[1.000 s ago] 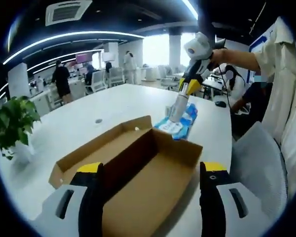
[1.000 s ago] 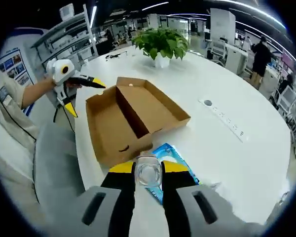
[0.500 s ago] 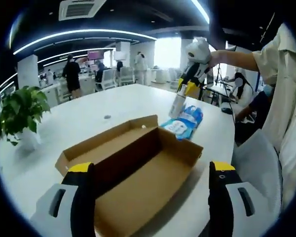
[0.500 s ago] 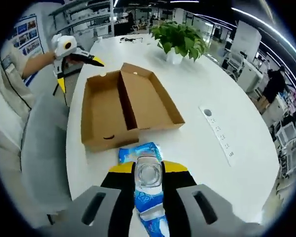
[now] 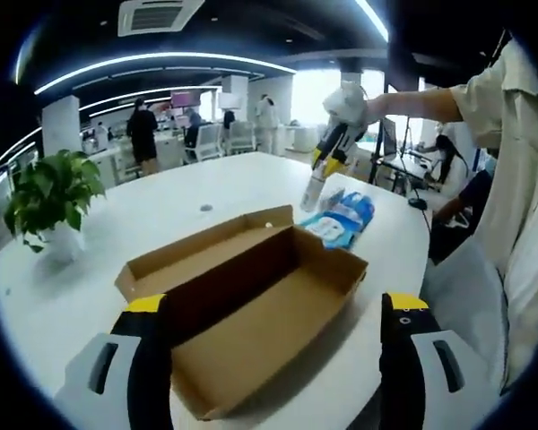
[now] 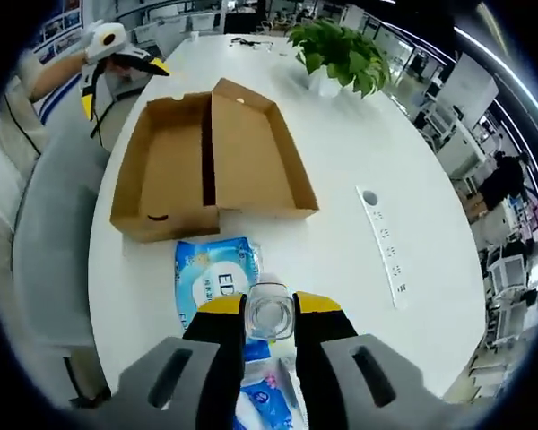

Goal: Operate the shoe box by opening the lid, removing the specified soft item, and placing it in the target area until the item is outside and the box remains undamaged.

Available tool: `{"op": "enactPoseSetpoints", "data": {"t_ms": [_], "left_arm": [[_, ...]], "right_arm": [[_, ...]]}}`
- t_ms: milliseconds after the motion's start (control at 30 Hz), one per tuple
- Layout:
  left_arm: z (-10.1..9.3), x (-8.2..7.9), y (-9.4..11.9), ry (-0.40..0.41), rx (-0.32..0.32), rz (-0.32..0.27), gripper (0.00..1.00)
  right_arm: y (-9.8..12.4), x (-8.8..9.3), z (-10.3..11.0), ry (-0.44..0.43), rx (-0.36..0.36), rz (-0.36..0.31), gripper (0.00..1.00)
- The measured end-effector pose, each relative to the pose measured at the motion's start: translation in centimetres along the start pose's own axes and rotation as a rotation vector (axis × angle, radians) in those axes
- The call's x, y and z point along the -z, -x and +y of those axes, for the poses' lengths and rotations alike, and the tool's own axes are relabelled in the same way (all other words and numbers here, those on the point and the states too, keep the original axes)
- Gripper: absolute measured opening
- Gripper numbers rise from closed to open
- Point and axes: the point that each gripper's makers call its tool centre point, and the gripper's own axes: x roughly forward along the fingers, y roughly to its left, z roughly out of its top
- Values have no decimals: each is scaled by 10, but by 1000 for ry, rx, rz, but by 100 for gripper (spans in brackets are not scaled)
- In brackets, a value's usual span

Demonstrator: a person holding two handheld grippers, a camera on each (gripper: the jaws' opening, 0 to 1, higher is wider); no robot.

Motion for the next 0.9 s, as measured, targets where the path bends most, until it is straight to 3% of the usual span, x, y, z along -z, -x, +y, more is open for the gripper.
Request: {"op": "enactPoseSetpoints", "data": {"t_ms": [300,900], "left_arm": [[4,5,6,9,-23,4,100],[5,21,10,39,-41,21,100]], "right_arm": [[-20,4,-9,32,-15,48,17],[-51,24,-7,104,-100,146,18]]}}
